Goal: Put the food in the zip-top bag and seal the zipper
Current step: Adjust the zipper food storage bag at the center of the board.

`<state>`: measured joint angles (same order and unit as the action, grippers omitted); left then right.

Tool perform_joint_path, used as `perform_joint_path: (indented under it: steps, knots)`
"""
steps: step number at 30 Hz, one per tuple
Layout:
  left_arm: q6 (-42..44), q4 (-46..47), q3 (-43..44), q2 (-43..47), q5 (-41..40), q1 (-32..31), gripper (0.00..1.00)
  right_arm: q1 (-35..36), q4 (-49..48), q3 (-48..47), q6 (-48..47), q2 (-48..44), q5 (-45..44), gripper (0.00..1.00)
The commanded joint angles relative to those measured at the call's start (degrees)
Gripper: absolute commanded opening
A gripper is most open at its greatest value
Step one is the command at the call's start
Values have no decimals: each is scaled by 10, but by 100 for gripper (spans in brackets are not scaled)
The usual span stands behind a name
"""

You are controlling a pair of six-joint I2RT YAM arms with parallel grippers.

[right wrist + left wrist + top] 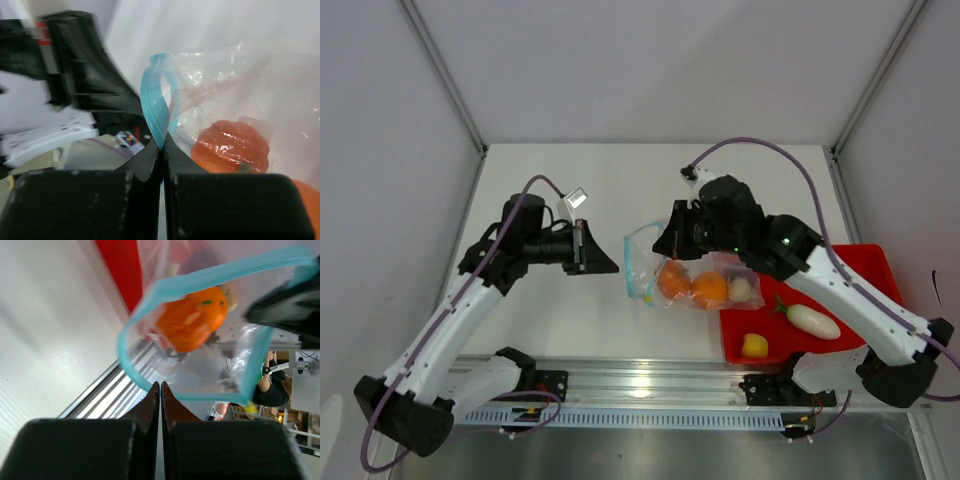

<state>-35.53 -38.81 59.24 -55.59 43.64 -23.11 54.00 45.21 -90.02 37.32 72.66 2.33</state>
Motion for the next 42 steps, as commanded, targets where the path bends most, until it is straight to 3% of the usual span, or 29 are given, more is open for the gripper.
perform_joint_path:
  steps: [1,5,11,12,13,14,16,20,22,26,29,32,33,34,38,42]
  knots:
    - [2,24,-40,-69,-18,-1,1,-36,-3,89,-9,57,64,0]
    - [15,22,-50,-96,-40,3,1,-57,-32,143,-10,71,59,0]
    - [36,-34,23,-66,-88,3,2,-58,-12,100,-29,35,28,0]
    - [46,-45,34,-54,-105,2,6,-58,-7,92,-28,28,29,0]
    - [49,-54,38,-48,-122,3,18,-58,-5,80,-25,23,29,0]
    - [51,-59,35,-41,-146,3,24,-58,-5,78,-23,17,34,0]
    - [52,-54,18,-33,-137,3,36,-58,-13,76,-15,0,51,0]
    - [35,-21,-51,-25,-92,-1,39,-58,-38,74,-1,-11,65,0]
    - [24,11,-83,-8,-74,-1,46,-59,-44,74,3,-9,72,0]
    - [29,6,-78,-14,-87,-2,49,-58,-66,74,12,1,99,0]
    - [29,9,-83,-21,-82,-2,43,-58,-70,73,17,-1,99,0]
    - [20,18,-88,-22,-67,-3,20,-58,-73,74,19,-2,92,0]
    - [18,22,-87,-22,-57,-3,4,-58,-75,76,19,-2,90,0]
    - [16,22,-85,-22,-46,-3,0,-58,-80,84,19,-1,89,0]
    - [9,1,-30,-10,3,-3,0,-63,-94,121,8,16,75,0]
    - [-49,4,25,17,77,-16,1,-68,-21,97,-1,53,37,0]
